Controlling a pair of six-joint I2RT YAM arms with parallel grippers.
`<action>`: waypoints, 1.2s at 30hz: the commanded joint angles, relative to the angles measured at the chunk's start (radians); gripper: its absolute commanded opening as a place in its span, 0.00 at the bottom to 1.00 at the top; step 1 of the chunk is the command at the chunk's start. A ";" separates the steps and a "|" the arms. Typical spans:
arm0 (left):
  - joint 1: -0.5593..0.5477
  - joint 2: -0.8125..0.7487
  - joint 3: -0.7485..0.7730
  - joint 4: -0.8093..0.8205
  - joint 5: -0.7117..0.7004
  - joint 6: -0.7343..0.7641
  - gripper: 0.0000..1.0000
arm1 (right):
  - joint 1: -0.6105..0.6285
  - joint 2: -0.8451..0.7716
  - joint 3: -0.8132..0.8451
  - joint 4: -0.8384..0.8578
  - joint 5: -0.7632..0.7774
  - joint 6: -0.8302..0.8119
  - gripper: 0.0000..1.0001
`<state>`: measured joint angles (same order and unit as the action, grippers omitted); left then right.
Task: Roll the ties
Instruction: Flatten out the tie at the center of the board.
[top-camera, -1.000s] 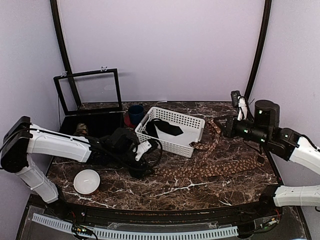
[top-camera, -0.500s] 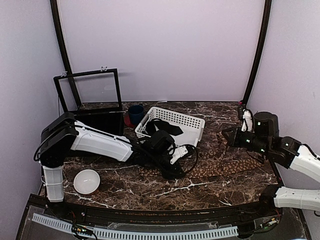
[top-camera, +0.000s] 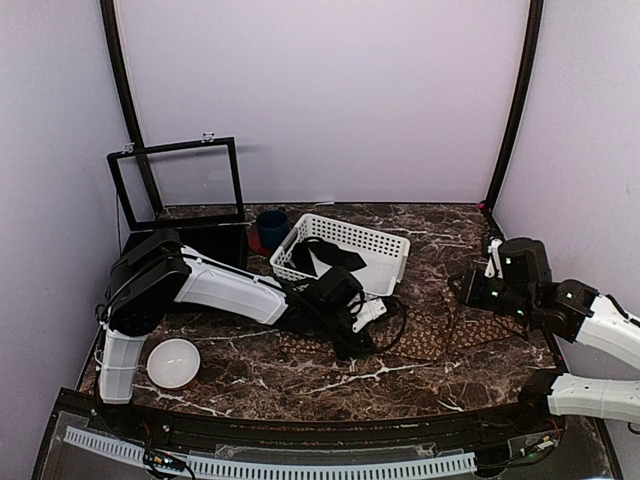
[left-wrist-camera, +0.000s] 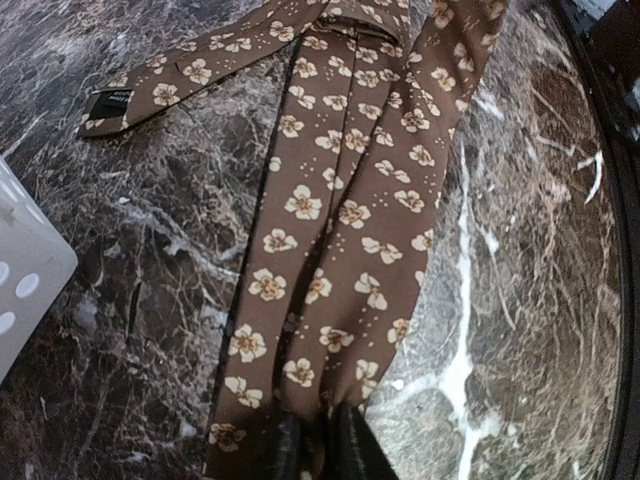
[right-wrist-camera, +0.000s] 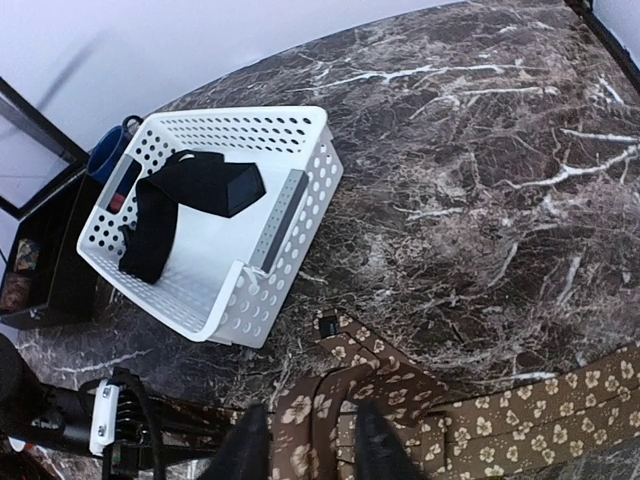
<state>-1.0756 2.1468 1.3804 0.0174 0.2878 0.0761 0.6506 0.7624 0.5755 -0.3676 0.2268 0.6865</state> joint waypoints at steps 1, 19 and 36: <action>0.000 -0.024 0.013 -0.083 -0.023 0.014 0.05 | -0.009 -0.012 0.017 -0.056 0.079 0.033 0.48; 0.106 -0.468 -0.337 -0.315 -0.312 -0.057 0.00 | -0.040 0.153 -0.002 0.055 -0.058 0.014 0.60; 0.212 -0.696 -0.411 -0.550 -0.431 -0.149 0.27 | -0.119 0.203 0.011 0.094 -0.216 -0.052 0.56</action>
<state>-0.8654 1.5139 0.9409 -0.5529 -0.1986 -0.0914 0.5407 0.9531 0.5755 -0.3332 0.0750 0.6624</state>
